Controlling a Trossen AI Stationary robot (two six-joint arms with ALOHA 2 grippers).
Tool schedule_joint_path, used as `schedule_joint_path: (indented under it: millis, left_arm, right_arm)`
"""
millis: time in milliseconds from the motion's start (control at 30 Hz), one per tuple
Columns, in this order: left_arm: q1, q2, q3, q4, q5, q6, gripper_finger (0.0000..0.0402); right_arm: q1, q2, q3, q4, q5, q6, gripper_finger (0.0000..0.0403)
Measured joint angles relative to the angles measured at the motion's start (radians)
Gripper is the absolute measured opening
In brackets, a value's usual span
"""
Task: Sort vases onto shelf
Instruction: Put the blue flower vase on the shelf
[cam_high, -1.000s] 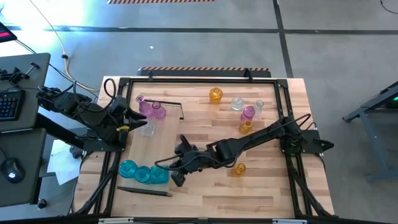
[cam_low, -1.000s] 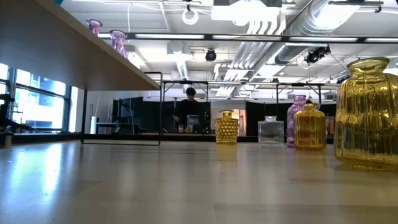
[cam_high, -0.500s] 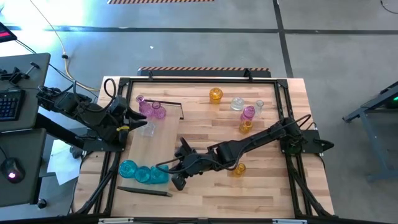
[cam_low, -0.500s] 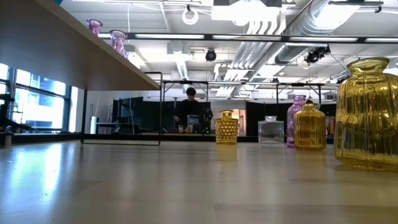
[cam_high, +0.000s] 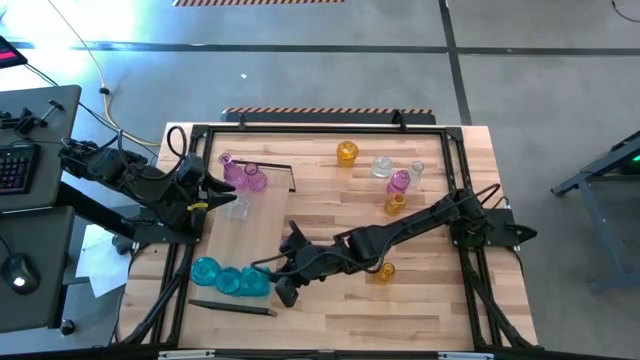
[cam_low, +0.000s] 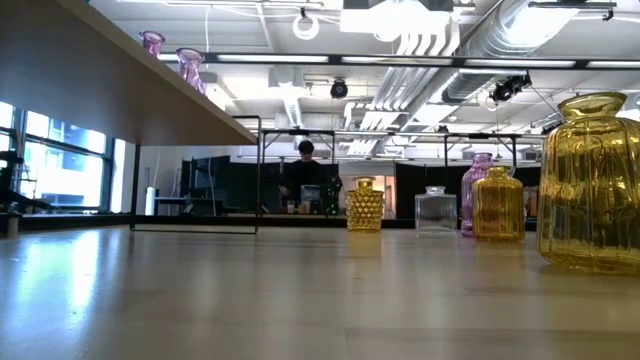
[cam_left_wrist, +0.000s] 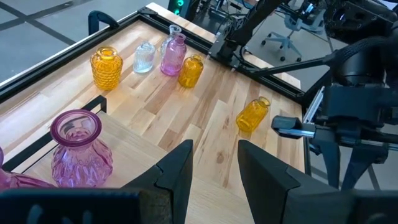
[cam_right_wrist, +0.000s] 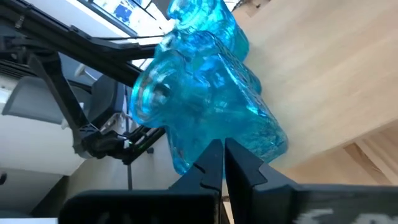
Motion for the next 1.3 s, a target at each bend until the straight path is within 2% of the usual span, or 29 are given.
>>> schedule_joint_path:
  millis: [967,1300]
  left_arm:
    - [0.000,0.000,0.000,0.056,0.000,0.026,0.0119]
    - [0.000,0.018,0.000,0.075,0.003,0.027,0.0119]
  right_arm:
    - [0.000,0.000,0.000,0.019,-0.046,-0.009,0.0000]
    - [0.000,0.039,0.000,0.120,-0.086,-0.008,0.0000]
